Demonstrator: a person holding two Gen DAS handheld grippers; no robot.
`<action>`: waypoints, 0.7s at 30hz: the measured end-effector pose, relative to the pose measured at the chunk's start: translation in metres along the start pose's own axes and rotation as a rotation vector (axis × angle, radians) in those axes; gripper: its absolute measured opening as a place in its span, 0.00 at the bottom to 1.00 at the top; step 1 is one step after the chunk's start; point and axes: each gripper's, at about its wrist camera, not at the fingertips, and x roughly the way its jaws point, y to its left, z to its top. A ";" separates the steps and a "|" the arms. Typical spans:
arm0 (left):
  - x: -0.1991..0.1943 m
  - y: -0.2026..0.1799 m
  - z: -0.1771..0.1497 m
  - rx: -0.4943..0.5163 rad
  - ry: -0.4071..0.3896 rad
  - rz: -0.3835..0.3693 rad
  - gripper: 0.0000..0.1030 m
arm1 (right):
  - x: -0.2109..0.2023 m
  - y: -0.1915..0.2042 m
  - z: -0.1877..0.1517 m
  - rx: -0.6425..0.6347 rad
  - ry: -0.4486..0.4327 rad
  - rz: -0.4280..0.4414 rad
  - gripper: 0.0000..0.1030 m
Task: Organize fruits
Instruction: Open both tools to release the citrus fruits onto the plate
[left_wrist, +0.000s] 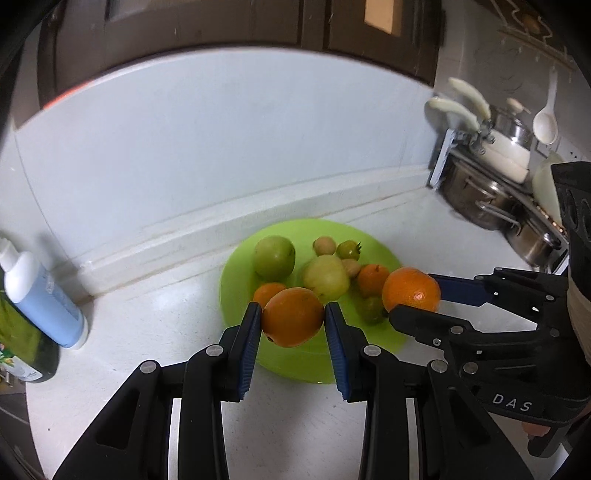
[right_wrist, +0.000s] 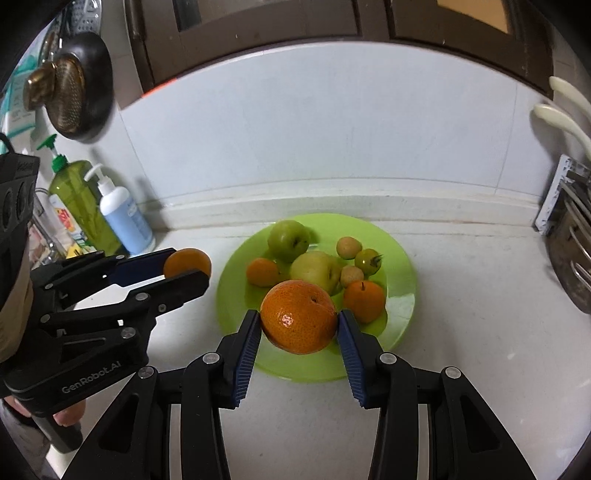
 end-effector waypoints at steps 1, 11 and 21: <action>0.005 0.002 0.000 -0.001 0.011 -0.005 0.34 | 0.005 -0.001 0.000 -0.001 0.007 -0.003 0.42; 0.043 0.010 -0.002 -0.004 0.088 -0.020 0.34 | 0.051 -0.006 0.001 -0.011 0.096 0.001 0.42; 0.057 0.015 -0.007 -0.005 0.125 -0.035 0.34 | 0.069 -0.003 0.002 -0.045 0.120 -0.007 0.42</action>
